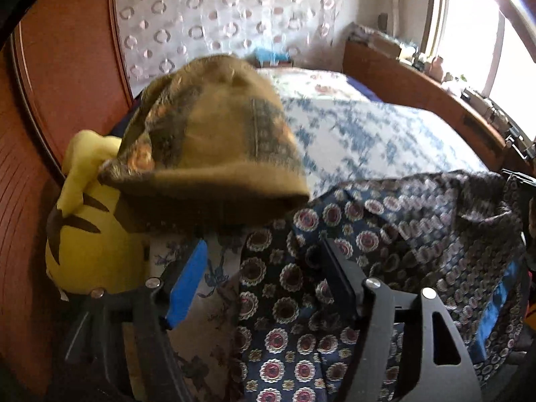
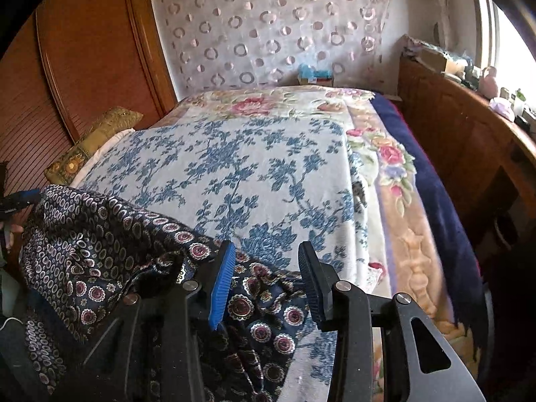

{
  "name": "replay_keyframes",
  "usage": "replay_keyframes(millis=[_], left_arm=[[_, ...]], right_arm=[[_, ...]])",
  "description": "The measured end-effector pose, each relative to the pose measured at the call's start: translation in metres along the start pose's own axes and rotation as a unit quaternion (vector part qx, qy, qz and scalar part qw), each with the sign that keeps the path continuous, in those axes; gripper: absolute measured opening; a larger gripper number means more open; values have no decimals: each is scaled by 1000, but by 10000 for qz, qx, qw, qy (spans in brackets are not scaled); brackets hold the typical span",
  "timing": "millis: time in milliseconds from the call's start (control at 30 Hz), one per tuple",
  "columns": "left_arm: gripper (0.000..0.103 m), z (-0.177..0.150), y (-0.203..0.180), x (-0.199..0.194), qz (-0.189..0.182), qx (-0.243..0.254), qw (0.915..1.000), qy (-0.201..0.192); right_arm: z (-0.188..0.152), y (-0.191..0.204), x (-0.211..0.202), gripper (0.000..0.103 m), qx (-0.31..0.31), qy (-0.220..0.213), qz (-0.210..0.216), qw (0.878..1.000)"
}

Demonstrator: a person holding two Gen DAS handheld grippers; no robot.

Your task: Fold small clothes

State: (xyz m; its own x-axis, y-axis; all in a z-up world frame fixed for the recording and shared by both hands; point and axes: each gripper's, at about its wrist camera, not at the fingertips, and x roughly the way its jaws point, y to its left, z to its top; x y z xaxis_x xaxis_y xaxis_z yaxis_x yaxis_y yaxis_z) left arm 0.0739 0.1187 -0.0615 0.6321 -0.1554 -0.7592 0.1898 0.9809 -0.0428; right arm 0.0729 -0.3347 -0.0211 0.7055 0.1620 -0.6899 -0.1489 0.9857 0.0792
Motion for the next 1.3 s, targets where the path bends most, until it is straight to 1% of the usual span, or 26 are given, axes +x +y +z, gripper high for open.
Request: replay_keyframes(millis=[33,100,167,233,367,500,633,733,767,800,833,933,1000,1033,1100,1133,1167,1200,1233,1267,1300], left_arm=[[70,-1,2,3,20,-38,10000,55],[70,-3,6,7,57,-121,9998,146],[70,-5,8,9,41,-162,9996,212],[70,-9,9,12,9,-184,9994,289],[70,-16,6,18,-101,-159,9987,470],[70,-23,-1,16,-106,-55,9991,410],[70,-28,-5,14,-48,-46,9994,337],[70,-27,-8,14,-21,-24,9995,327],[70,-28,-9,14,-21,-21,9995,321],[70,-28,-10,14,-23,-7,9995,309],[70,-28,-10,14,-21,4,9995,305],[69,-28,-11,13,-102,-21,9995,287],[62,-28,-11,12,-172,-31,9995,256],[58,-28,-11,12,-197,-25,9995,241],[44,-28,-14,11,-288,42,9993,243],[40,-29,-17,10,-313,105,9991,262],[32,-29,-19,10,-348,156,9989,278],[23,-30,-21,9,-415,175,9986,291],[18,-31,-22,8,-492,180,9982,305],[10,-31,-23,8,-559,181,9978,318],[8,-33,-26,6,-622,192,9974,319]], right_arm=[[3,-2,1,42,-3,35,18,10000],[2,-1,2,52,-32,121,57,9999],[2,-4,9,55,-68,225,16,9997],[-3,-2,14,56,-103,377,-139,9991],[-5,-1,21,57,-96,523,-99,9985],[-8,5,27,57,-204,698,-97,9973],[-6,5,27,57,-267,643,-268,9972],[-2,2,23,57,-267,493,-467,9973],[-1,1,20,58,-255,454,-524,9973],[-1,1,19,62,-247,426,-580,9971],[-1,0,19,63,-248,422,-627,9968],[-6,0,24,63,-296,614,-639,9956],[-8,-2,31,63,-225,731,-489,9959],[-7,-3,30,63,-251,675,-490,9962],[-6,-1,30,63,-296,670,-408,9965],[-6,0,30,61,-369,684,-356,9963],[-6,3,30,51,-476,703,-327,9958],[-7,8,29,35,-597,711,-225,9954],[-8,10,27,26,-650,725,-97,9952],[-9,14,26,13,-718,754,42,9946],[-11,18,25,10,-796,779,123,9937]])
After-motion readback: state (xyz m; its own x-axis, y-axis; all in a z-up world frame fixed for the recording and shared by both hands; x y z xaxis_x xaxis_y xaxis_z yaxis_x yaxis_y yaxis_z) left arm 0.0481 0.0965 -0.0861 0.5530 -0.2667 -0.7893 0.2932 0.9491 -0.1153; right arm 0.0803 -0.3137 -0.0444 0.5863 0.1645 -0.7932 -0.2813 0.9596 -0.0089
